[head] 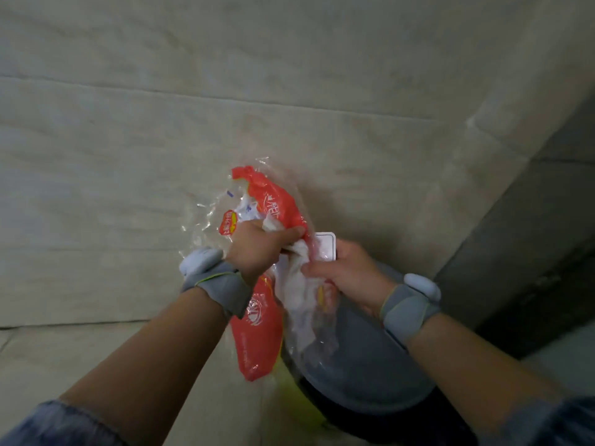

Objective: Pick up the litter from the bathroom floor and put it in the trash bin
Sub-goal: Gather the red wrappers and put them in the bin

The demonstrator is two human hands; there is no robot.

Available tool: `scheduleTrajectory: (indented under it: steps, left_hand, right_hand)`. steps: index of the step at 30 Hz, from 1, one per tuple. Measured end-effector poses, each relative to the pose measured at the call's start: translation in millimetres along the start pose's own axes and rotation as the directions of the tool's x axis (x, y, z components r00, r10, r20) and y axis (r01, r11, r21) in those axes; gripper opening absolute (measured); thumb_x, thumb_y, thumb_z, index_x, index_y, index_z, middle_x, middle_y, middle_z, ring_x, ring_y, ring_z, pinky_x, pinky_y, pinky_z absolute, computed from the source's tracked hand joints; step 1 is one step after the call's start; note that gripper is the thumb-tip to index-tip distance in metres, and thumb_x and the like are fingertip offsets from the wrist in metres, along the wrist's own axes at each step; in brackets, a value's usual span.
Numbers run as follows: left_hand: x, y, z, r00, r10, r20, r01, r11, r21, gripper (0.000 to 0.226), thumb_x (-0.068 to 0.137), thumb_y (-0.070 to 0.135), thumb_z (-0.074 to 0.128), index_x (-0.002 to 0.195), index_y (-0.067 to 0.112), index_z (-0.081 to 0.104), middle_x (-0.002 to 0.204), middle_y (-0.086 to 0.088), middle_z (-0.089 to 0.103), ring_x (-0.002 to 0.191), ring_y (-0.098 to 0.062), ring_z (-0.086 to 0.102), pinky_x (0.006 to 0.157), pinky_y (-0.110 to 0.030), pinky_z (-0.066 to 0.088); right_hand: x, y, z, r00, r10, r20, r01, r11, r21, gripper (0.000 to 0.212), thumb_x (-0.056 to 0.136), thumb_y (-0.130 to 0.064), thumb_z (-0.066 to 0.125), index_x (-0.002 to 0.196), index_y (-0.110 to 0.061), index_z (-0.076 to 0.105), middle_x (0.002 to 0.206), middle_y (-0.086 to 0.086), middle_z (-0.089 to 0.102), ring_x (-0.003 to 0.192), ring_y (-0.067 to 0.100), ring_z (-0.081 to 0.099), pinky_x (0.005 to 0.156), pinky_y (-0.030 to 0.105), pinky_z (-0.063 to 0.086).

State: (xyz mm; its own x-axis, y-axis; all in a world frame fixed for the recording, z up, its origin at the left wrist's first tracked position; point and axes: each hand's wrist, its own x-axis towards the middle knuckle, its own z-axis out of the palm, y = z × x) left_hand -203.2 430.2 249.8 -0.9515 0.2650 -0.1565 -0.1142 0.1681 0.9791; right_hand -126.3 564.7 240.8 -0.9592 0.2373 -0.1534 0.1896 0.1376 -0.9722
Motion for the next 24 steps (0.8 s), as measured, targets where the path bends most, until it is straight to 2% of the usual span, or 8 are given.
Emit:
scheduleTrajectory:
  steps: [3, 6, 9, 14, 17, 19, 22, 24]
  left_hand:
    - [3.2, -10.8, 25.2, 0.995, 0.065, 0.075, -0.064, 0.998, -0.025, 0.017, 0.072, 0.023, 0.079, 0.064, 0.011, 0.070, 0.071, -0.013, 0.072, 0.059, -0.016, 0.064, 0.058, -0.027, 0.045]
    - [-3.8, -32.6, 48.8, 0.984, 0.127, 0.122, -0.121, 0.991, -0.060, 0.011, 0.076, 0.022, 0.075, 0.080, 0.012, 0.074, 0.085, -0.015, 0.074, 0.076, -0.023, 0.067, 0.069, -0.030, 0.047]
    - [-16.9, -53.2, 61.2, 0.969, 0.174, 0.174, -0.149, 0.978, -0.149, 0.012, 0.080, 0.012, 0.070, 0.092, 0.010, 0.074, 0.086, -0.011, 0.071, 0.078, -0.018, 0.063, 0.079, -0.033, 0.049]
    - [-39.6, -85.0, 53.7, 0.936, 0.300, 0.182, -0.319, 0.943, 0.088, 0.012, 0.081, 0.018, 0.070, 0.092, 0.018, 0.073, 0.087, -0.003, 0.074, 0.076, -0.013, 0.064, 0.083, -0.031, 0.050]
    - [-46.5, -86.0, 39.8, 0.837, 0.450, 0.311, -0.545, 0.736, 0.401, 0.014, 0.080, 0.028, 0.069, 0.093, 0.021, 0.068, 0.091, -0.001, 0.070, 0.088, -0.020, 0.064, 0.083, -0.031, 0.047]
    - [-47.7, -85.0, 33.9, 0.776, 0.478, 0.411, -0.630, 0.566, 0.532, 0.029, 0.077, 0.038, 0.069, 0.100, 0.021, 0.064, 0.101, -0.006, 0.064, 0.099, -0.027, 0.056, 0.090, -0.033, 0.042]
    - [-57.4, -86.2, 28.0, 0.761, 0.410, 0.503, -0.645, 0.561, 0.519, 0.080, 0.056, 0.065, 0.073, 0.123, 0.027, 0.051, 0.121, -0.005, 0.050, 0.114, -0.027, 0.043, 0.103, -0.036, 0.035]
    - [-64.4, -91.2, 26.6, 0.733, 0.304, 0.609, -0.664, 0.514, 0.543, 0.115, 0.037, 0.081, 0.065, 0.138, 0.038, 0.030, 0.139, -0.001, 0.035, 0.129, -0.026, 0.030, 0.111, -0.042, 0.029]
  right_hand:
    - [-4.8, 19.0, -14.3, 0.991, -0.034, -0.133, 0.036, 0.999, 0.008, 0.025, 0.078, 0.009, 0.062, 0.101, 0.000, 0.066, 0.091, 0.012, 0.066, 0.082, 0.020, 0.060, 0.074, 0.032, 0.050]
    - [-10.1, 34.1, -25.1, 0.958, -0.092, -0.272, 0.096, 0.995, 0.001, 0.033, 0.077, 0.010, 0.060, 0.090, -0.019, 0.067, 0.090, 0.007, 0.068, 0.079, 0.017, 0.062, 0.070, 0.028, 0.051]
    - [-18.0, 41.0, -39.6, 0.939, -0.102, -0.330, 0.125, 0.991, 0.052, 0.030, 0.078, 0.004, 0.065, 0.086, -0.025, 0.065, 0.085, 0.005, 0.070, 0.072, 0.018, 0.064, 0.057, 0.026, 0.054]
    - [-34.0, 59.1, -51.6, 0.930, -0.098, -0.354, 0.115, 0.993, 0.027, 0.033, 0.076, 0.006, 0.068, 0.084, -0.026, 0.066, 0.071, -0.006, 0.072, 0.062, 0.013, 0.067, 0.048, 0.023, 0.055]
    - [-37.6, 64.5, -50.9, 0.912, -0.101, -0.396, 0.090, 0.995, -0.048, 0.033, 0.074, 0.004, 0.066, 0.079, -0.028, 0.067, 0.071, -0.004, 0.070, 0.062, 0.017, 0.065, 0.047, 0.024, 0.053]
    - [-39.0, 67.0, -52.3, 0.879, -0.123, -0.461, 0.091, 0.992, -0.092, 0.030, 0.074, 0.003, 0.063, 0.077, -0.026, 0.067, 0.073, -0.001, 0.069, 0.065, 0.019, 0.063, 0.055, 0.029, 0.054]
    - [-50.0, 65.3, -61.1, 0.818, -0.140, -0.558, 0.070, 0.987, -0.146, 0.025, 0.072, -0.001, 0.061, 0.075, -0.025, 0.066, 0.079, 0.001, 0.069, 0.075, 0.021, 0.064, 0.070, 0.039, 0.055]
    - [-60.3, 59.7, -72.9, 0.783, -0.132, -0.608, 0.049, 0.987, -0.151, 0.025, 0.071, 0.001, 0.060, 0.074, -0.023, 0.064, 0.075, -0.001, 0.067, 0.073, 0.019, 0.063, 0.067, 0.035, 0.054]
